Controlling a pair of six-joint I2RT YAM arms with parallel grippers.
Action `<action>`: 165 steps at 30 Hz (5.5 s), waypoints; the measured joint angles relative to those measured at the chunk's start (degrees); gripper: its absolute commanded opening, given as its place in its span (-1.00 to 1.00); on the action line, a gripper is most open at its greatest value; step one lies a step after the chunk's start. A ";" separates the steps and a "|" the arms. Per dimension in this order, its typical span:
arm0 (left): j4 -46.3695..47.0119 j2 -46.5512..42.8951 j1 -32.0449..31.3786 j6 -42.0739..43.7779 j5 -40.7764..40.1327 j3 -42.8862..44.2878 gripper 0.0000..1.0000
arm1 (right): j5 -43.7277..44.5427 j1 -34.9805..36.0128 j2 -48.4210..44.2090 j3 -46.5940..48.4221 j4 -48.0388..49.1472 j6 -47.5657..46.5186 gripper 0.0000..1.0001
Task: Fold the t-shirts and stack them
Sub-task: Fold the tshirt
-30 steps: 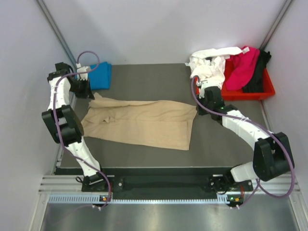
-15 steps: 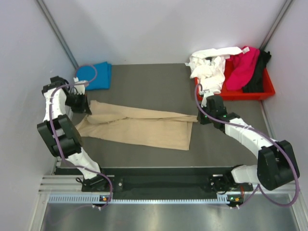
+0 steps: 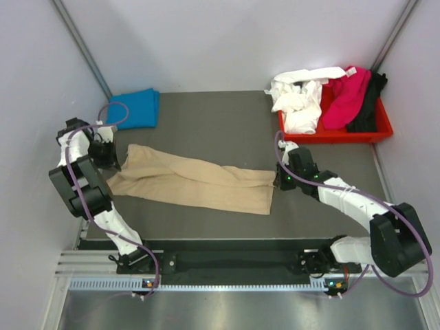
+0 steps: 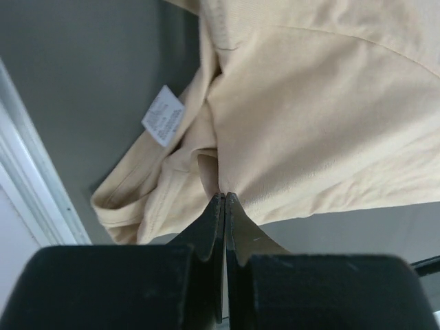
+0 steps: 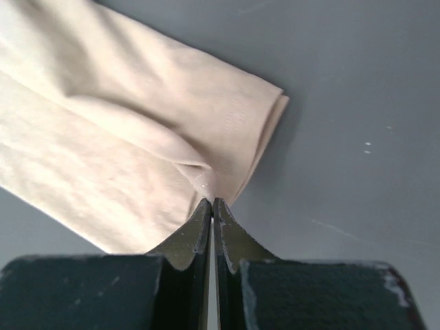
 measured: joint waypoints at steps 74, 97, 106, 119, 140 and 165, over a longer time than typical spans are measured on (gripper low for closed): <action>18.67 42.18 -48.15 -14.32 -14.19 50.64 -1.00 | -8.63 -3.63 -12.63 -15.89 -6.05 24.02 -1.00; 38.77 49.99 -51.80 -19.45 -20.00 56.72 0.26 | -10.80 14.80 -13.79 -17.62 -4.81 45.13 0.30; 32.39 41.40 -51.56 -18.16 -18.91 54.38 0.98 | -6.16 6.34 -2.19 11.26 -13.70 24.09 0.36; 20.26 -3.23 -53.24 -14.16 -1.03 16.44 -0.02 | -10.56 -3.76 39.41 57.66 -4.70 8.26 0.01; 32.26 -29.68 -86.90 10.32 -0.81 -45.81 0.69 | -11.26 -4.72 82.75 97.59 5.14 22.16 0.14; 39.89 -25.24 -88.48 22.29 -7.08 -47.04 -1.00 | -5.31 -5.18 87.78 94.36 21.27 40.26 -1.00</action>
